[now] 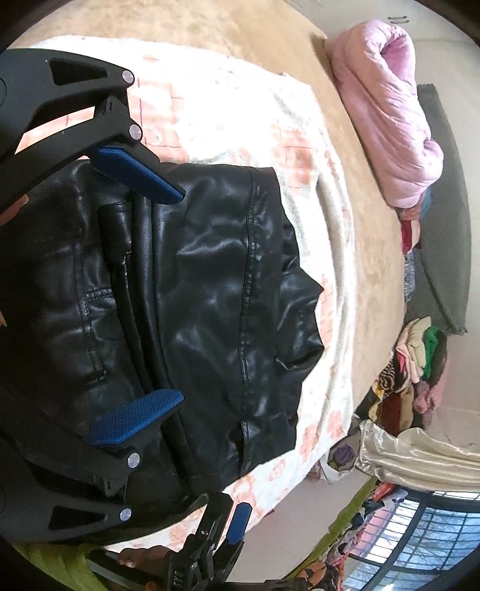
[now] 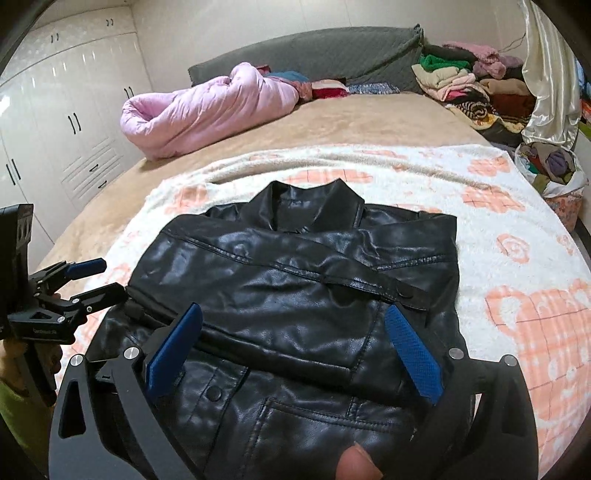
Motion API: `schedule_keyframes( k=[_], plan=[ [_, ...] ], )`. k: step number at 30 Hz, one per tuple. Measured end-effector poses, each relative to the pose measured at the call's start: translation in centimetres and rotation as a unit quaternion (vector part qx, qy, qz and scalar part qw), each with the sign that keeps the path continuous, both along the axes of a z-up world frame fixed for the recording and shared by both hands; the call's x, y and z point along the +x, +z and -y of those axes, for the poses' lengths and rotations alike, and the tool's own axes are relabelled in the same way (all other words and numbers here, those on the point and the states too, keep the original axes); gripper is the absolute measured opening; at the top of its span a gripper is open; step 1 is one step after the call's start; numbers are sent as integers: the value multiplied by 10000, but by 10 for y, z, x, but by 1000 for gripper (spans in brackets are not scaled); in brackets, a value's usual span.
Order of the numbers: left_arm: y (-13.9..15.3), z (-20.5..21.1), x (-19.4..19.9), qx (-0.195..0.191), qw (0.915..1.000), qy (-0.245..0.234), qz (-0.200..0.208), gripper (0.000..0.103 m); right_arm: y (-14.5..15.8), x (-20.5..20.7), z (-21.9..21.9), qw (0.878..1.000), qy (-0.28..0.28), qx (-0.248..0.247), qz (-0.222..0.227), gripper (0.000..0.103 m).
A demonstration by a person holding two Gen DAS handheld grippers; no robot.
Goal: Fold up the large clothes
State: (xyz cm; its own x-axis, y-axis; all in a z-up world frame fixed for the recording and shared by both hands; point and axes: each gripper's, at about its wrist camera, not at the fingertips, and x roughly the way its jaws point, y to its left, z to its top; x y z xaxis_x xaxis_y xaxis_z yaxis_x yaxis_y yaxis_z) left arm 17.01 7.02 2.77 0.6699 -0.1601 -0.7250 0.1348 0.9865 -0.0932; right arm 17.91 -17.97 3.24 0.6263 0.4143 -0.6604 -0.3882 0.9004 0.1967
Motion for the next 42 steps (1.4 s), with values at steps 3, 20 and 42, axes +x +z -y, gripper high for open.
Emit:
schedule_keyframes(
  k=[3, 20, 42],
  plan=[
    [3, 1, -10, -83, 10000, 19, 42, 94, 4, -9, 4, 10000, -25, 82, 35, 99],
    [10, 21, -57, 5, 9999, -94, 145, 94, 11, -65, 15, 9999, -104, 124, 27, 99],
    [-13, 6, -111, 305, 9992, 199, -185, 94, -23, -132, 52, 9981, -245, -405, -386, 99]
  ],
)
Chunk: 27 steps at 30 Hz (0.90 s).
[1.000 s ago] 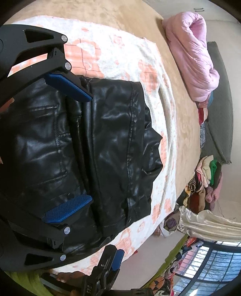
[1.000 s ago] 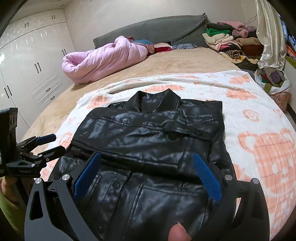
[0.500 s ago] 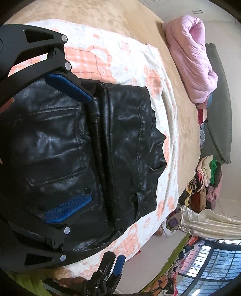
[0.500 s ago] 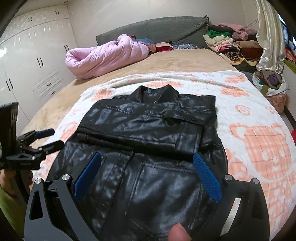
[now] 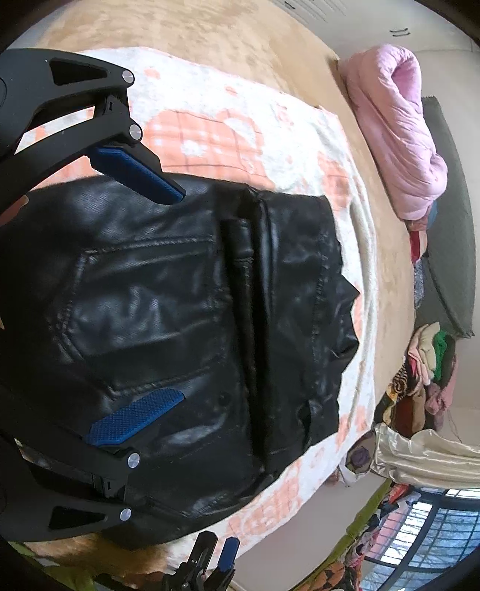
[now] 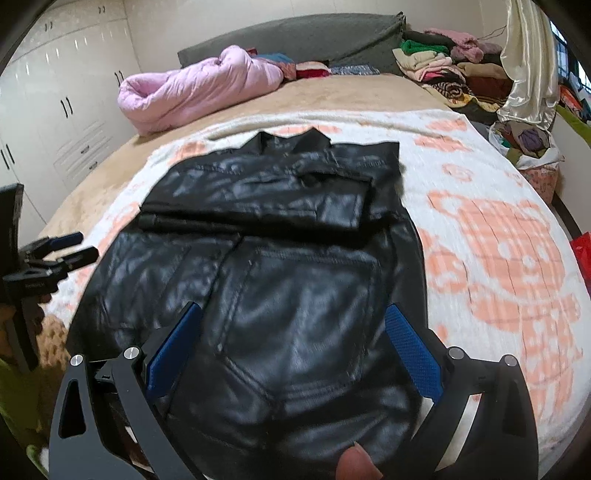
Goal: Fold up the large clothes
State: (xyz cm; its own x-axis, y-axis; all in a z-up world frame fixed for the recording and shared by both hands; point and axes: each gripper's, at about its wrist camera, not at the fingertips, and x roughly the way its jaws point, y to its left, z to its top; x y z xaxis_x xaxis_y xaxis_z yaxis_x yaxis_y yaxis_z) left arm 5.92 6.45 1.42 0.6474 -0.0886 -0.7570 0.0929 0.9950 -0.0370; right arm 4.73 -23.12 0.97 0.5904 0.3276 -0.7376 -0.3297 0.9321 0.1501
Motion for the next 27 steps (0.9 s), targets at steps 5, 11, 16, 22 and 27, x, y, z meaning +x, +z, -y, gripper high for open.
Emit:
schedule_keyframes(
  k=[5, 11, 16, 22, 27],
  plan=[
    [-6, -11, -11, 45, 9999, 136, -66, 94, -11, -11, 9, 9998, -66, -118, -124, 99],
    [-15, -33, -26, 86, 9991, 365, -177, 94, -23, -20, 21, 9992, -153, -216, -283, 99],
    [-24, -58, -38, -31, 9978, 574, -316, 94, -33, -25, 30, 9982, -176, -347, -446, 99],
    [-46, -76, -52, -173, 9958, 636, -643, 94, -41, -33, 41, 9971, -197, -381, -622, 99],
    [-56, -81, -61, -353, 9950, 590, -724, 91, -51, -39, 54, 9961, -237, -342, -783, 99]
  ],
)
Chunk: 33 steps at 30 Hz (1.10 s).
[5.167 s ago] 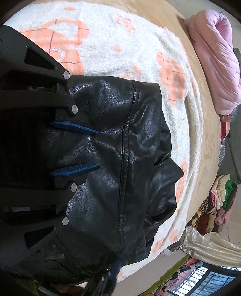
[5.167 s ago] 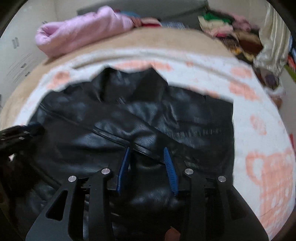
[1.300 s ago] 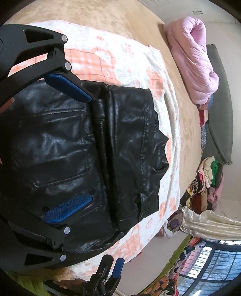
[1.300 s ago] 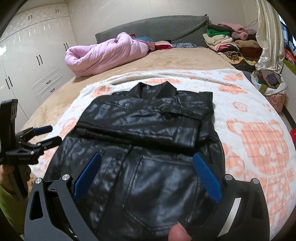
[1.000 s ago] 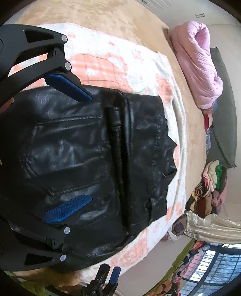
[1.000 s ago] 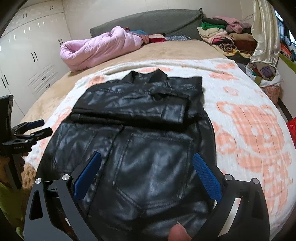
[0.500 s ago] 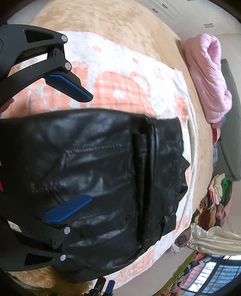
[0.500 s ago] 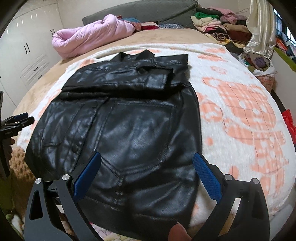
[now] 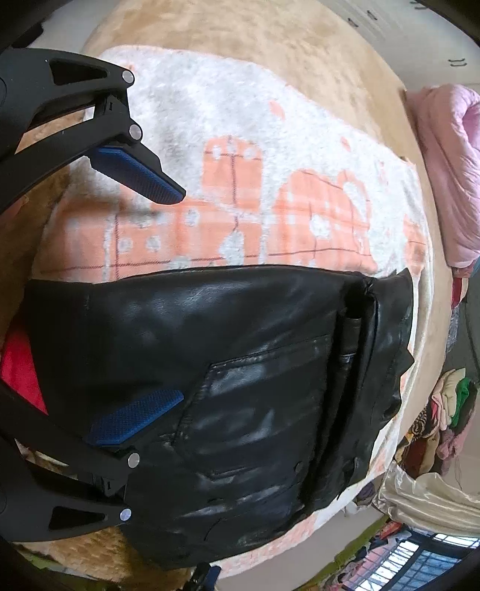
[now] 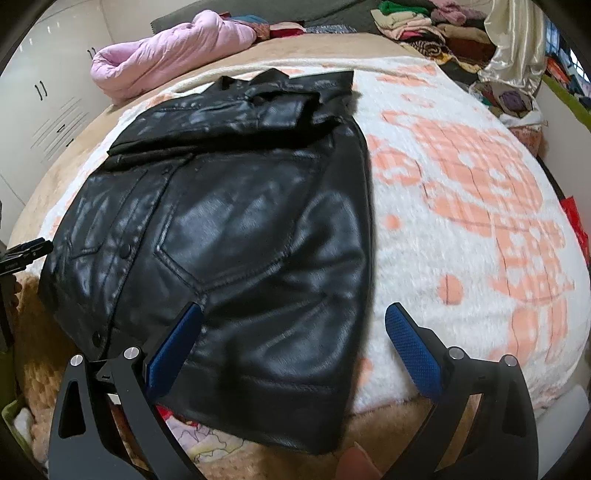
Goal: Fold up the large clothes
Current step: 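Grasp the jacket hem with the left gripper while the right gripper grasps beside it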
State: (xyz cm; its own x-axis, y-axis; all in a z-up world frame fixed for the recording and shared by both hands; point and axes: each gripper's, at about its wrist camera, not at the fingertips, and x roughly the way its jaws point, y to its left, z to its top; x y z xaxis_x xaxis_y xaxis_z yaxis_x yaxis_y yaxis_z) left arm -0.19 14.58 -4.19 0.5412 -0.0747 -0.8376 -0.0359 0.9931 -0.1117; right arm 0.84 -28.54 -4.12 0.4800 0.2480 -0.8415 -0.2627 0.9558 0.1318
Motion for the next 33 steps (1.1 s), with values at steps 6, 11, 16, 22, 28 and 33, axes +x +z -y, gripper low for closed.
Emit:
schedule_keyframes(
  k=[6, 11, 16, 22, 28, 33],
  plan=[
    [-8, 2, -4, -454, 9987, -146, -158, 53, -10, -9, 7, 9996, 136, 131, -223, 99],
    [-18, 10, -9, -526, 9978, -216, -333, 60, -20, -12, 3, 9980, 356, 154, -508, 98],
    [-28, 6, -12, -885, 9948, -106, -499, 62, -33, -11, 1, 9963, 373, 101, -771, 88],
    [-19, 4, -20, -1023, 9942, -124, -301, 12, -18, -25, 11, 9963, 439, 596, -441, 20],
    [10, -2, -36, -1212, 9923, -218, 113, 5, 18, -46, 19, 9918, 699, 1068, -23, 16],
    [47, -12, -48, -1338, 9886, -225, 655, 5, 66, -59, 25, 9824, 1000, 1486, 522, 16]
  ],
)
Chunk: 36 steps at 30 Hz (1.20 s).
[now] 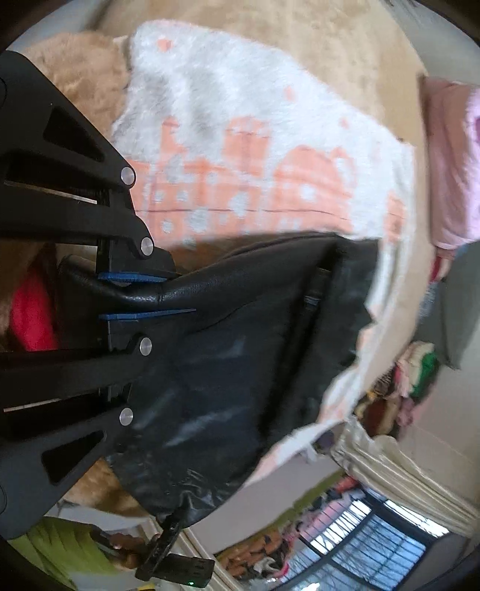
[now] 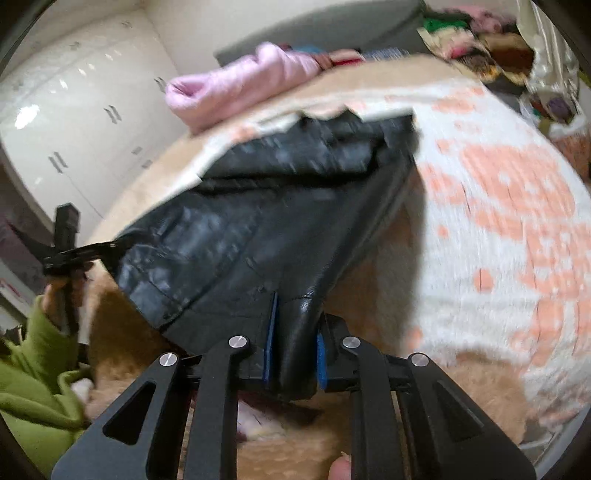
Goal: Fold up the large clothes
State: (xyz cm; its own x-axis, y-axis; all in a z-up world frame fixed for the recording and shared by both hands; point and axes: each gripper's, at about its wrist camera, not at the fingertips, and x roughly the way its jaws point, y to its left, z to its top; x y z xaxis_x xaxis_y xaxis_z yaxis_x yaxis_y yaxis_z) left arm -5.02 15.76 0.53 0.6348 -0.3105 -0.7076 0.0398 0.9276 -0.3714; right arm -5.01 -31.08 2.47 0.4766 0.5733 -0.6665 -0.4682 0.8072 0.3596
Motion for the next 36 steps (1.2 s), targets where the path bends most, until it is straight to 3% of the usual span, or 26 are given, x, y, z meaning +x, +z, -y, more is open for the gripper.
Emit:
schedule_keyframes(
  k=[3, 8, 15, 26, 36],
  plan=[
    [29, -2, 8, -58, 9993, 31, 374, 5, 28, 9, 3, 9992, -104, 287, 264, 16],
    [63, -4, 42, -203, 9968, 142, 760, 5, 53, 49, 24, 9911, -621, 1141, 303, 16],
    [79, -13, 100, -623, 9933, 340, 913, 6, 68, 115, 34, 9764, -1219, 1744, 366, 16],
    [78, -14, 180, -569, 9952, 523, 605, 7, 60, 199, 25, 9702, -1608, 1810, 130, 17],
    [38, -21, 231, -545, 9957, 724, 201, 9, 20, 259, 21, 9663, -2044, 1527, -342, 19]
  ],
)
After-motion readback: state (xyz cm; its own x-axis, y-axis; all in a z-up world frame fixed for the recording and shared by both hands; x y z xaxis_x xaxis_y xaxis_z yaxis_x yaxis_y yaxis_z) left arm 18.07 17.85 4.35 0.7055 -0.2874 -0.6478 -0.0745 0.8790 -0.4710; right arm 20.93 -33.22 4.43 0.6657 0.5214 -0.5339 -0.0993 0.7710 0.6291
